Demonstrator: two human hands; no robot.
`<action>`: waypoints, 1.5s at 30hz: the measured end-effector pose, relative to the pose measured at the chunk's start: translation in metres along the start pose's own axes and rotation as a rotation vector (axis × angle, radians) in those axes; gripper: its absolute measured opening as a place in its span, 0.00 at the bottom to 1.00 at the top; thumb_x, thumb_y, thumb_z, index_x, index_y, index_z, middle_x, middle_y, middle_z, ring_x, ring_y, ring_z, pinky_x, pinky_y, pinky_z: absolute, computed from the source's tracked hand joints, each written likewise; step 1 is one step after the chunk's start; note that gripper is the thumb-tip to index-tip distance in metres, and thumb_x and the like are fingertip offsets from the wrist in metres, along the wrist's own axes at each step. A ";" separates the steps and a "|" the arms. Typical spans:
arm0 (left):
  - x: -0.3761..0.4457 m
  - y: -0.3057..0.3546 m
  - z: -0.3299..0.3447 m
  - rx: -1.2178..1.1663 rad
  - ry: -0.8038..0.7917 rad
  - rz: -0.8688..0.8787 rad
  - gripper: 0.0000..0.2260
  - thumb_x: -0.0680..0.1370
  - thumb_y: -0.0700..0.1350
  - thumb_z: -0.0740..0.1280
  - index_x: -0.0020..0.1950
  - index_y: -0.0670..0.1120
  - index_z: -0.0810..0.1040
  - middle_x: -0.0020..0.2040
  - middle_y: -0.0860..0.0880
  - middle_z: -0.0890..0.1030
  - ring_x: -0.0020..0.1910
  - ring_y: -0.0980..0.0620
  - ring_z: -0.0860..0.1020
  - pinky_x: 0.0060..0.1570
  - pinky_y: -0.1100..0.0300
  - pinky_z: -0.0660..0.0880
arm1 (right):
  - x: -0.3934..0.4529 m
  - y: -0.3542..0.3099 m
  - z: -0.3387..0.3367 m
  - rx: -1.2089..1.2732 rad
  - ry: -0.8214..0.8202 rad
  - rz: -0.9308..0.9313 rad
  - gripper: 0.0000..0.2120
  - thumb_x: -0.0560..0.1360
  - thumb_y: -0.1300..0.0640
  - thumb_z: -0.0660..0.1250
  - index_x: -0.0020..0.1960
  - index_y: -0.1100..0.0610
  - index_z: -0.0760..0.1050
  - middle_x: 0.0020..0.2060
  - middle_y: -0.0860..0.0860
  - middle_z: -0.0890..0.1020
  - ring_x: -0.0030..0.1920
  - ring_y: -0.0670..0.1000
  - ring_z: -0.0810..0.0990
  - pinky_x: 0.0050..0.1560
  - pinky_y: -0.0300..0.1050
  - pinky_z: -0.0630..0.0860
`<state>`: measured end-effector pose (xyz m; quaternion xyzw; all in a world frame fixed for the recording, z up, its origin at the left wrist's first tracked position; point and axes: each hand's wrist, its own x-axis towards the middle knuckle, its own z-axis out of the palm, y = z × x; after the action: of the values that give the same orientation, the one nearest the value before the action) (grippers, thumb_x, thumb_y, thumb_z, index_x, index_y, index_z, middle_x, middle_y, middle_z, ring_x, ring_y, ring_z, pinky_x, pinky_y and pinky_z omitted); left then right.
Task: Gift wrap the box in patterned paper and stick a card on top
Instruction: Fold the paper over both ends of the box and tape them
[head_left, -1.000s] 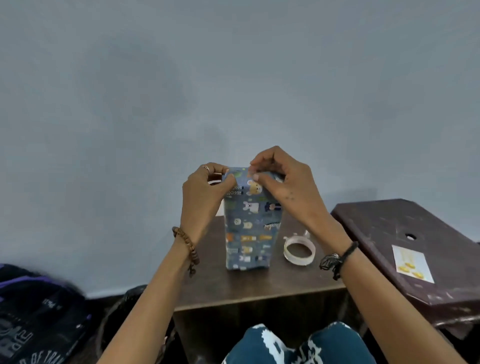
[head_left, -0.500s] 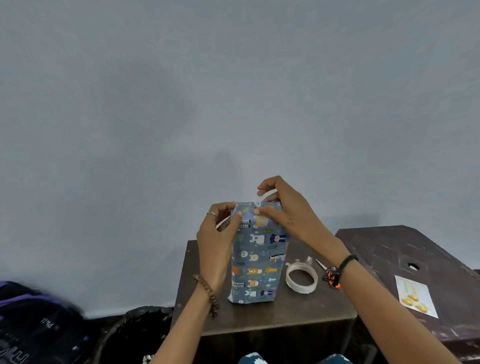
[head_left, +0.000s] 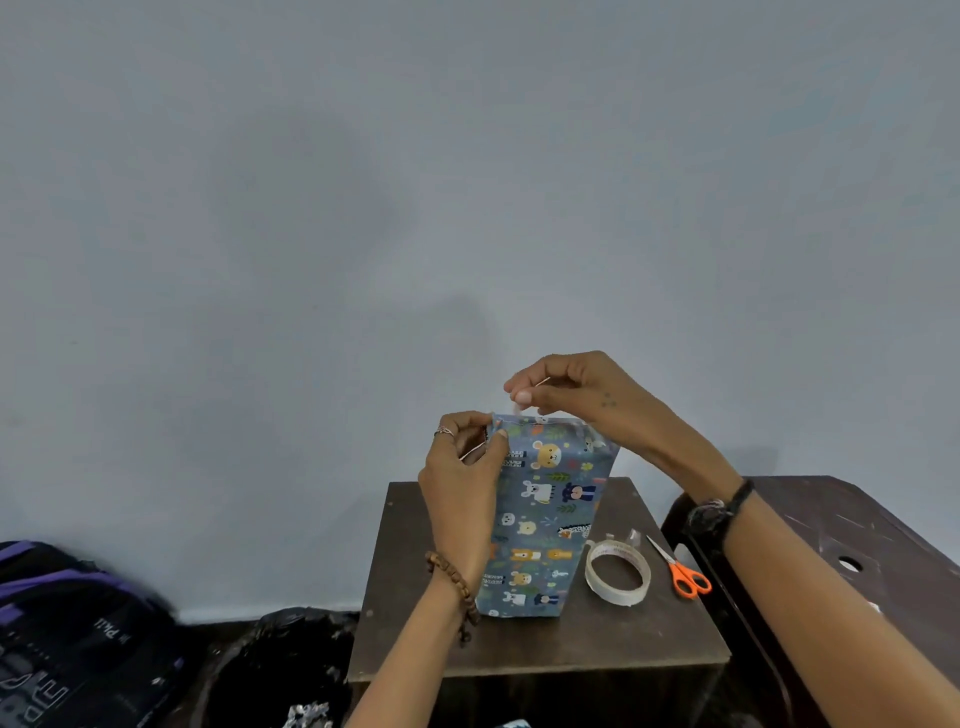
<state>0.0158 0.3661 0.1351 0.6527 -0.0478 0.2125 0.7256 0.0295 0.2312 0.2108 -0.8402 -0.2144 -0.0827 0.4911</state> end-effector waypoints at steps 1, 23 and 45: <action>0.000 0.001 0.000 -0.015 0.002 -0.017 0.06 0.74 0.38 0.69 0.46 0.48 0.75 0.43 0.54 0.81 0.39 0.68 0.79 0.39 0.75 0.74 | 0.001 -0.001 0.000 -0.010 -0.023 0.008 0.06 0.74 0.59 0.68 0.40 0.50 0.79 0.44 0.52 0.83 0.44 0.45 0.81 0.50 0.41 0.76; 0.004 -0.002 0.002 -0.107 -0.038 -0.157 0.11 0.73 0.41 0.70 0.44 0.52 0.69 0.46 0.49 0.84 0.47 0.51 0.82 0.48 0.53 0.78 | 0.018 0.015 0.001 -0.121 -0.181 0.037 0.05 0.75 0.58 0.66 0.41 0.51 0.79 0.37 0.44 0.81 0.38 0.40 0.79 0.42 0.31 0.73; 0.007 -0.003 0.000 -0.218 -0.093 -0.235 0.10 0.74 0.40 0.70 0.45 0.49 0.69 0.49 0.50 0.83 0.48 0.53 0.81 0.44 0.62 0.76 | 0.034 0.009 -0.011 -0.308 -0.442 -0.067 0.04 0.76 0.60 0.66 0.45 0.54 0.79 0.45 0.47 0.79 0.47 0.48 0.77 0.48 0.33 0.71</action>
<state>0.0233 0.3673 0.1346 0.5804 -0.0276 0.0895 0.8089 0.0645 0.2272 0.2205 -0.8951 -0.3291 0.0547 0.2959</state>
